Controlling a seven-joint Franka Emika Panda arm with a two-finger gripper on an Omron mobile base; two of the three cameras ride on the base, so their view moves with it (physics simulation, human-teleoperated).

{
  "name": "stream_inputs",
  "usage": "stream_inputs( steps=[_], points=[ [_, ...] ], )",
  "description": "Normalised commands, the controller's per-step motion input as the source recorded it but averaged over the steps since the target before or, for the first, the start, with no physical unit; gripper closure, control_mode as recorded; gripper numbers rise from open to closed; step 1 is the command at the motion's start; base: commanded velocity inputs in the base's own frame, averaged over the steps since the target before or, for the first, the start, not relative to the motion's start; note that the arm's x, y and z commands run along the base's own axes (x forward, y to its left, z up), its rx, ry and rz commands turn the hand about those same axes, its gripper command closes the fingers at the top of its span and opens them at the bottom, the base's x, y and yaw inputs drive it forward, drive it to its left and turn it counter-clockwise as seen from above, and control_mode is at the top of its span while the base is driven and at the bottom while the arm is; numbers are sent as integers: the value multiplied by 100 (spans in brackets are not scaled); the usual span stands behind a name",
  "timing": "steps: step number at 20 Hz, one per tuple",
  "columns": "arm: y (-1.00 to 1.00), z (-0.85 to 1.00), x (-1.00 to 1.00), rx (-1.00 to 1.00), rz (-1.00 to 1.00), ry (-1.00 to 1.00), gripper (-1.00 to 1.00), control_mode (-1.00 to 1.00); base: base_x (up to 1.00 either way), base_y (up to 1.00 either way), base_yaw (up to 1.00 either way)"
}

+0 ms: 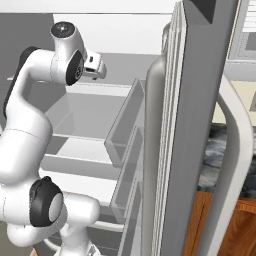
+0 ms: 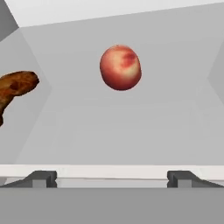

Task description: Open the fridge, remove the peach, cucumber, and chicken drumstick, and place them on any counter.

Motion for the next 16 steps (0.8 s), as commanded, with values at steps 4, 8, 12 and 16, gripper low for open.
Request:
stream_inputs(
  steps=[4, 8, 12, 16],
  points=[
    [0, 0, 44, 0, 0, 0, -100, -100, 0, 0, 0],
    [0, 0, 49, 0, 0, 0, -100, -100, 0, 0, 0],
    [0, 0, 45, 0, 0, 0, -100, -100, 0, 0, 0],
    [0, -1, 33, 0, 0, 0, -100, -100, 0, 0, 0]
  ],
)
